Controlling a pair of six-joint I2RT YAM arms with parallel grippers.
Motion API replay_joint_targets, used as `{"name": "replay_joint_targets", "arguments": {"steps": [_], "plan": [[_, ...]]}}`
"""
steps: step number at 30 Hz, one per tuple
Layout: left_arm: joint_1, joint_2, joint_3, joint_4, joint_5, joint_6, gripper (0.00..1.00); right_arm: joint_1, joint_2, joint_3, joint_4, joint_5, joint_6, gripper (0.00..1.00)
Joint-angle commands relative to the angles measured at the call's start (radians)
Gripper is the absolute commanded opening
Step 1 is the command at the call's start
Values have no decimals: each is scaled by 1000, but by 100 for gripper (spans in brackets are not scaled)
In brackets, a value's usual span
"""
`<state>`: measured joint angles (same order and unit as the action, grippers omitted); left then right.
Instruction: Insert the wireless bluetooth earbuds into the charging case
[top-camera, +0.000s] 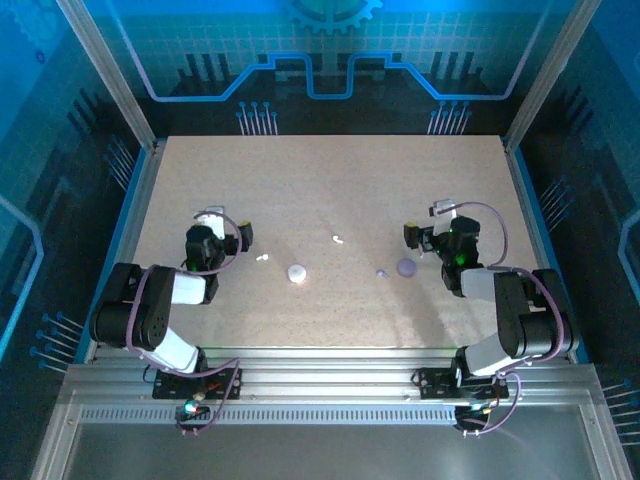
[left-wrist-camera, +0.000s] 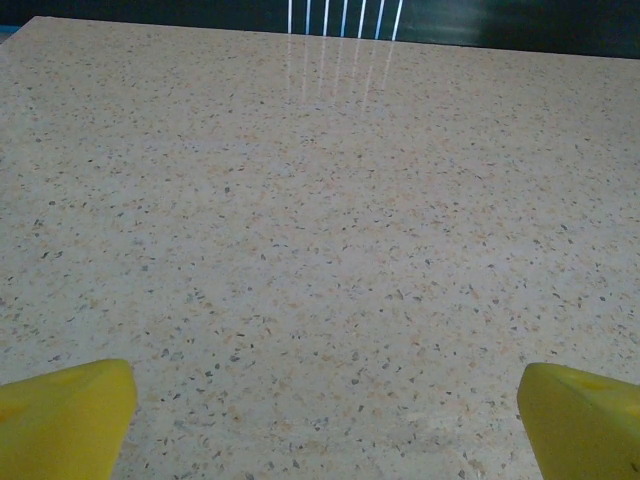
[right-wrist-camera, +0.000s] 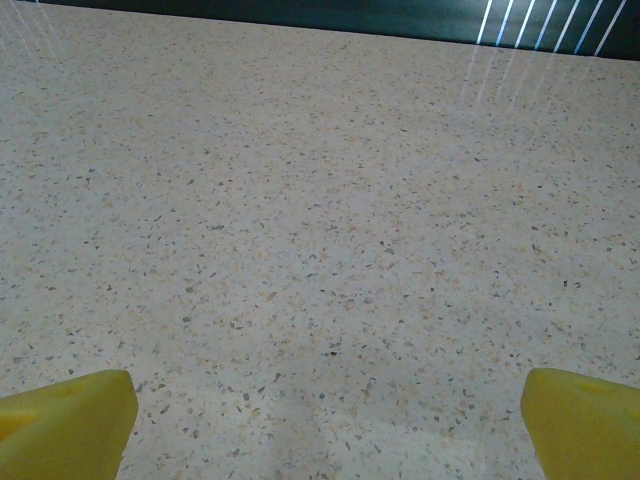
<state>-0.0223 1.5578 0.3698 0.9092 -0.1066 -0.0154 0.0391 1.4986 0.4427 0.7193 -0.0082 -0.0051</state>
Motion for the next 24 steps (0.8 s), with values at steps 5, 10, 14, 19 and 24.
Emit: {"name": "replay_joint_targets", "arguments": {"steps": [5,10,14,19,24], "plan": [[9,-126,-2,-55,8,20,98,8,-17,36,-69,8,-13,100],[3,-312,27,-245,-5,4,98,10,-81,264,-554,55,65,100],[-31,-417,142,-525,-8,-25,97,28,-134,390,-841,47,129,100],[-119,-421,333,-897,-25,-53,95,53,-191,555,-1240,9,256,100],[-230,-355,466,-1113,-44,-73,93,165,-245,596,-1512,68,309,100]]}}
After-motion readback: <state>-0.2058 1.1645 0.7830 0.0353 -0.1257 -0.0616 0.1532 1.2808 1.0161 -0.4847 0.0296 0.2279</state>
